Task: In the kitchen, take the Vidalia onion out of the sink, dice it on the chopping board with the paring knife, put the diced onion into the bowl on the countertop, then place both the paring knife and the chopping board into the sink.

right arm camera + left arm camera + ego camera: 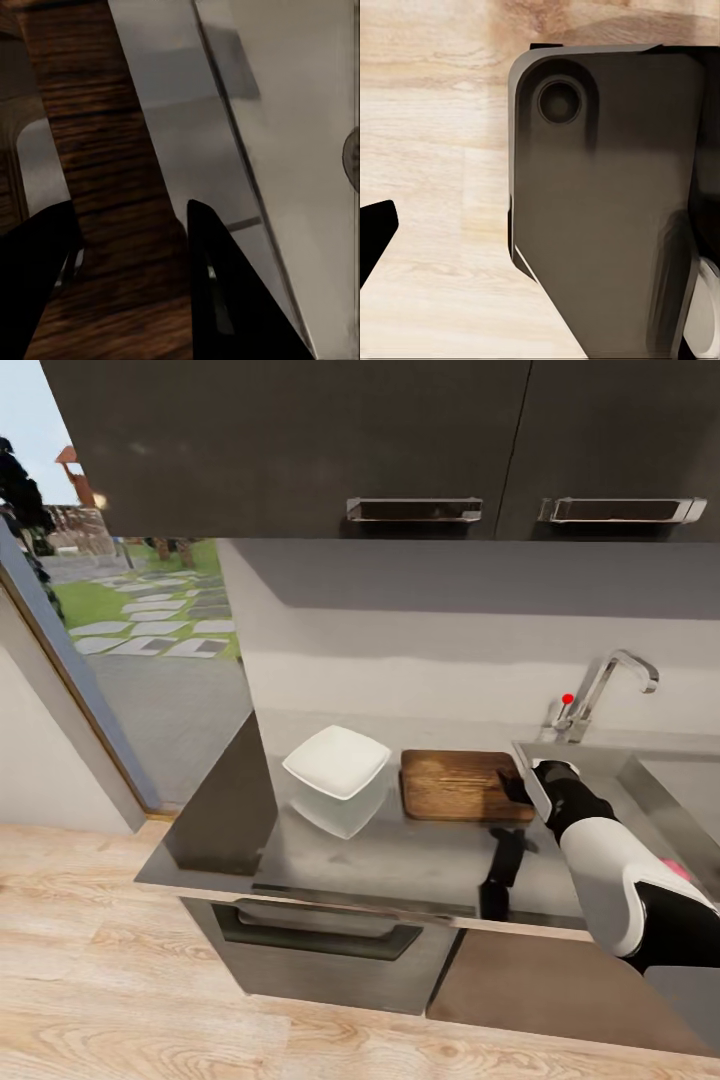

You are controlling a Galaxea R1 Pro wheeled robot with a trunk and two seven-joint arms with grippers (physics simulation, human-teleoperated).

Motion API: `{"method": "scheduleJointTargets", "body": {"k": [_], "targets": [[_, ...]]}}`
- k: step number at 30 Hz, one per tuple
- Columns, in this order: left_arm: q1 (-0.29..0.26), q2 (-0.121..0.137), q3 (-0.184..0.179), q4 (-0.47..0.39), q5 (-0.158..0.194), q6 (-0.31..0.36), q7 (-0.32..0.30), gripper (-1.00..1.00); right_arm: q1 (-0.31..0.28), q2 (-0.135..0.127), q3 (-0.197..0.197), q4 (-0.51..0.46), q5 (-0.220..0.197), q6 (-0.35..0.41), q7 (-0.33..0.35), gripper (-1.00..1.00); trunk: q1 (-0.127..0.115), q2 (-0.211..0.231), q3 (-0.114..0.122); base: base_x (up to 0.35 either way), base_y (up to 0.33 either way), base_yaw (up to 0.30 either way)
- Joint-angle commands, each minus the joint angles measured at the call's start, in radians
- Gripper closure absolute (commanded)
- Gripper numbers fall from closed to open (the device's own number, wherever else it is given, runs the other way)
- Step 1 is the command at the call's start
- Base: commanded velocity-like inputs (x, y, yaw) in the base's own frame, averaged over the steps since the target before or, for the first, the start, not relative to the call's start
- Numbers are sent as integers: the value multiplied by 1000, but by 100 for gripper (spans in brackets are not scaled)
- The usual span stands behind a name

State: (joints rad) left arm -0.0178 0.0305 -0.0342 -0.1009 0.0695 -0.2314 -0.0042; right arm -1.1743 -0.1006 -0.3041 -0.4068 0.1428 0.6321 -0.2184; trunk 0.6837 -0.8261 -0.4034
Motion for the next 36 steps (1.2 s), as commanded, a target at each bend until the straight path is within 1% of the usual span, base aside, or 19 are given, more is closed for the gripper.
{"method": "scheduleJointTargets", "body": {"k": [1, 9, 26, 27, 36], "targets": [[-1, 0, -4, 4, 7, -3, 0, -100, -1, -1, -7, -1, 7, 5, 3, 100, 0, -1, -1, 0, 0, 0], [-1, 0, -4, 9, 7, -3, 0, -100, -1, -11, -7, -1, 8, 5, 2, 100, 0, -1, -1, 0, 0, 0], [-1, 0, -4, 12, 7, -3, 0, -100, -1, -11, -7, -1, 8, 5, 2, 100, 0, -1, -1, 0, 0, 0], [-1, 0, -4, 13, 7, -3, 0, -100, -1, -11, -7, -1, 8, 5, 2, -100, 0, -1, -1, 0, 0, 0], [-1, 0, -4, 15, 7, -3, 0, -100, -1, -10, -6, -1, 7, 5, 2, -100, 0, -1, -1, 0, 0, 0]]}}
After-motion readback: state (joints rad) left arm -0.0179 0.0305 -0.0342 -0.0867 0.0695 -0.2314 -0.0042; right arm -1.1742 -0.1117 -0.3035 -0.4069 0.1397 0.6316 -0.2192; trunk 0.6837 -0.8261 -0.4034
